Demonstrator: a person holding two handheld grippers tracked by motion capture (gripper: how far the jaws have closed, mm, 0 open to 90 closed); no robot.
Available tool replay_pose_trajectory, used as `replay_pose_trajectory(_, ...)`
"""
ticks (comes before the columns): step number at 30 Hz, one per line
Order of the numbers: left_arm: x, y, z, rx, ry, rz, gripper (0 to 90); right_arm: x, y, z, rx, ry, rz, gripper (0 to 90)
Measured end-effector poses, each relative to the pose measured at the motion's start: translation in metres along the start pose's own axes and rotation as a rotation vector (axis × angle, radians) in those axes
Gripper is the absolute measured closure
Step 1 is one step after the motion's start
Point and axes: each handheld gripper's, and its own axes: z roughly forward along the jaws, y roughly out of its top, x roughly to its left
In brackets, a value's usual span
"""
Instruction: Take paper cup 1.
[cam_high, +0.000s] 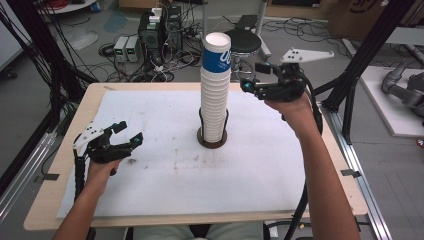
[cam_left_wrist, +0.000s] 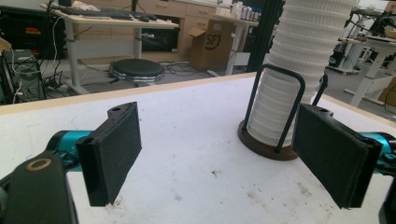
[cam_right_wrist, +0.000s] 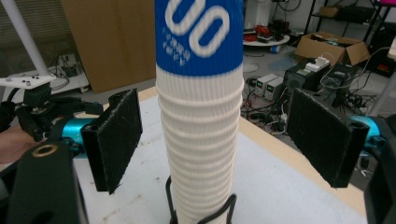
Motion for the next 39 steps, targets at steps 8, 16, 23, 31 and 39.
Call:
replay_pose_trajectory(8,0.0,0.0,0.0,0.005,-0.005,0.0,15.8,0.001,0.036,0.022,0.004,0.038,-0.019,19.1)
replay_pose_trajectory(16,0.001,-0.001,0.0,-0.002,-0.014,-0.012,15.8,0.005,0.063,0.047,0.036,0.035,-0.029,19.1)
replay_pose_trajectory(23,0.002,-0.001,0.0,-0.005,-0.015,-0.027,15.9,0.005,0.069,0.065,0.053,0.035,-0.002,19.4)
replay_pose_trajectory(31,0.003,-0.002,0.0,0.001,-0.02,-0.023,15.8,0.006,0.071,0.067,0.057,0.021,-0.02,28.8)
replay_pose_trajectory(39,0.002,-0.002,0.001,0.005,-0.024,-0.023,16.4,0.006,0.077,0.061,0.006,0.027,-0.002,29.4)
